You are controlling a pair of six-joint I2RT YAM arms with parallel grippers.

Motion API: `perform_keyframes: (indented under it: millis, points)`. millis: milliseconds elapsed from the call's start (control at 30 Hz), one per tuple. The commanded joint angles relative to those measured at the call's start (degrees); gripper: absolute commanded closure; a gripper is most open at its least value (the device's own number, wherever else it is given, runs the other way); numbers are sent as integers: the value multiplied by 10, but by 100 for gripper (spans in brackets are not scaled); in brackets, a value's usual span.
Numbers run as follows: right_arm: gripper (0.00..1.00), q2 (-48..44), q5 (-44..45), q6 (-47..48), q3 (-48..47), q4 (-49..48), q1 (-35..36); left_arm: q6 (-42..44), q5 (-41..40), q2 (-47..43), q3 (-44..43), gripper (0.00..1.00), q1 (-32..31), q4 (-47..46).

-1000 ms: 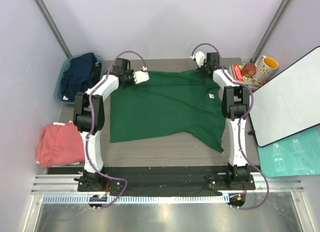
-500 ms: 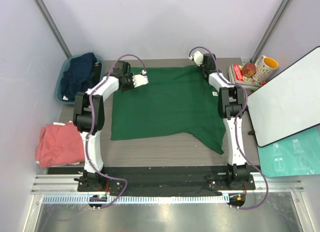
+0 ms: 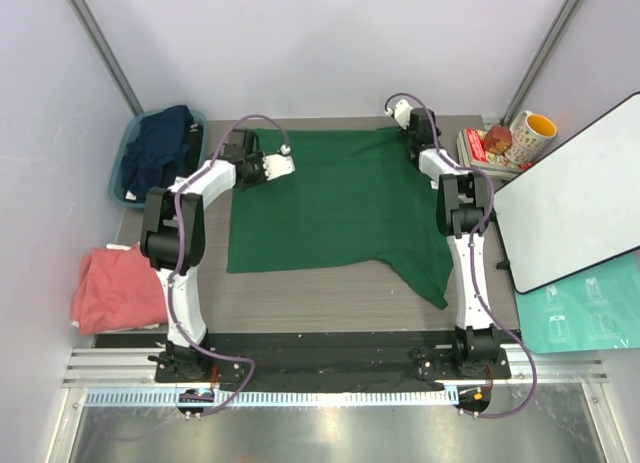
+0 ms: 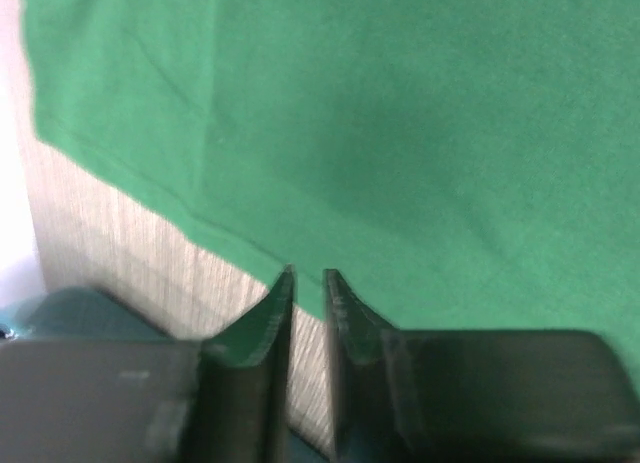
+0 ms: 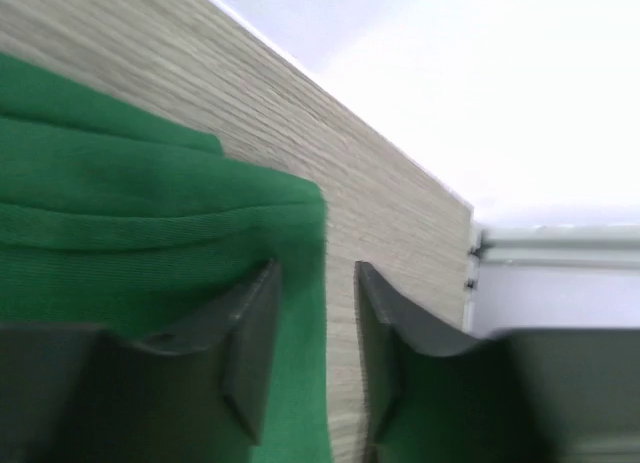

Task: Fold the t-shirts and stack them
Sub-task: Flatten out the tshirt, then grap the side of the flattened tshirt closest away from the robot with both arms

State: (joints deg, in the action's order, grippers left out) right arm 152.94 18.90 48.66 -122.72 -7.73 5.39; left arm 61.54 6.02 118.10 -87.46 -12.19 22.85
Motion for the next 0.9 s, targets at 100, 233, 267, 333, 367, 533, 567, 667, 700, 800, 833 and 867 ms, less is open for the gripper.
perform_keyframes:
  millis: [100,233,267,333,367,533,567,667,700,800,833,867]
  points:
    - [31,-200,-95,-156,56,113,-4,-20,3,-133,63,50,-2,-82]
    - [27,-309,-346,-81,84,435,-3,44,38,-201,98,45,-2,-7]
    - [26,-336,-392,-55,95,488,-2,59,51,-212,105,45,-2,45]
    - [26,-358,-418,21,145,634,-3,97,58,-247,127,43,-3,93]
    - [26,-377,-427,47,168,676,-3,110,63,-257,135,42,-3,139]
    - [27,-449,-428,121,357,774,-2,178,71,-324,202,32,-13,233]
    - [27,-462,-426,126,379,773,0,193,71,-332,215,31,-13,246]
    - [26,-502,-392,121,431,765,19,234,71,-371,280,31,-13,251]
    - [26,-513,-382,113,437,761,35,243,71,-379,313,31,-13,249]
    - [25,-534,-379,84,450,772,67,268,81,-418,365,31,-13,244]
    - [25,-540,-375,79,457,772,76,271,83,-436,378,31,-13,236]
    - [25,-544,-372,78,465,772,86,272,84,-444,389,31,-13,232]
